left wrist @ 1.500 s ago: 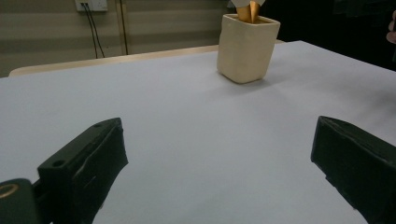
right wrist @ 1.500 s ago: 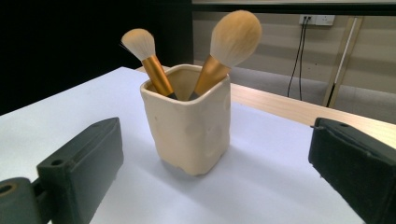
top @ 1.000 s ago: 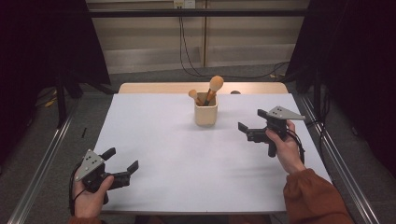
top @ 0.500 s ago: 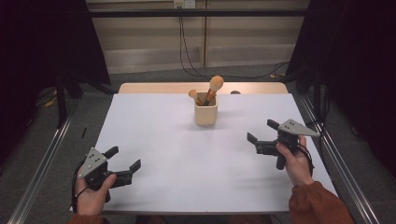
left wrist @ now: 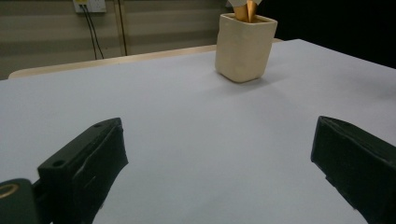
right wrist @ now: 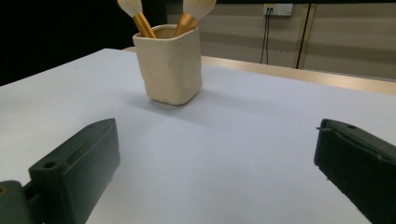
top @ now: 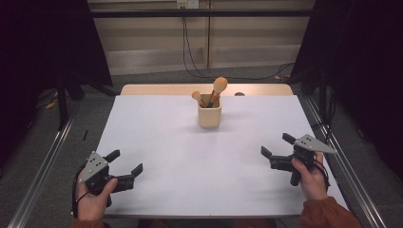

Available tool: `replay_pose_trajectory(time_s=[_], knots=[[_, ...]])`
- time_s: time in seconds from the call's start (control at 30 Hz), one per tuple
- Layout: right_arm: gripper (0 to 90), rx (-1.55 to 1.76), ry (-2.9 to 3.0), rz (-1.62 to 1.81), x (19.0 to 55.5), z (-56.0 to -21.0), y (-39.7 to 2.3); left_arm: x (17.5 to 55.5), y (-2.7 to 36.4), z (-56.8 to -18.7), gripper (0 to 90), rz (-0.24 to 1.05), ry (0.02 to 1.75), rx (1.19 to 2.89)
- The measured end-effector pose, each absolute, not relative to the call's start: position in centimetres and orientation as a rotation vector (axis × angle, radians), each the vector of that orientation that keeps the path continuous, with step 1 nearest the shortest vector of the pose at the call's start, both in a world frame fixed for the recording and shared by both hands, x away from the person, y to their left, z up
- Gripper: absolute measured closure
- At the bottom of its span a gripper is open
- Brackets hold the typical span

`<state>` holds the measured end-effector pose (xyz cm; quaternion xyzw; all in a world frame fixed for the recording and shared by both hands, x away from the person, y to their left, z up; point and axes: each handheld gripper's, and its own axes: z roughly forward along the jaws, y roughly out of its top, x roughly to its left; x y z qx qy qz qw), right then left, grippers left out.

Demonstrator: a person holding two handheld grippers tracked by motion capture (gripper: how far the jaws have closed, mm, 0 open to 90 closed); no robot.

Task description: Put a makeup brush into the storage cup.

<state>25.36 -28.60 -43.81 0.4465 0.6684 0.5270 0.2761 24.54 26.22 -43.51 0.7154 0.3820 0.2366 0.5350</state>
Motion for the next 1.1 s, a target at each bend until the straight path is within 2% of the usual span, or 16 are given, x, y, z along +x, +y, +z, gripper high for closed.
replay_pose_trajectory(time_s=[0.67, 1.1], knots=[[0.0, 1.226, 1.786, 1.405, 21.8, -44.8, -30.5, 24.5, 26.2, -43.5, 3.2, 0.558, 0.908, 1.706], [0.2, 1.199, 1.812, 1.376, 21.4, -45.1, -30.4, 24.6, 26.3, -43.6, 3.3, 0.561, 0.918, 1.711]])
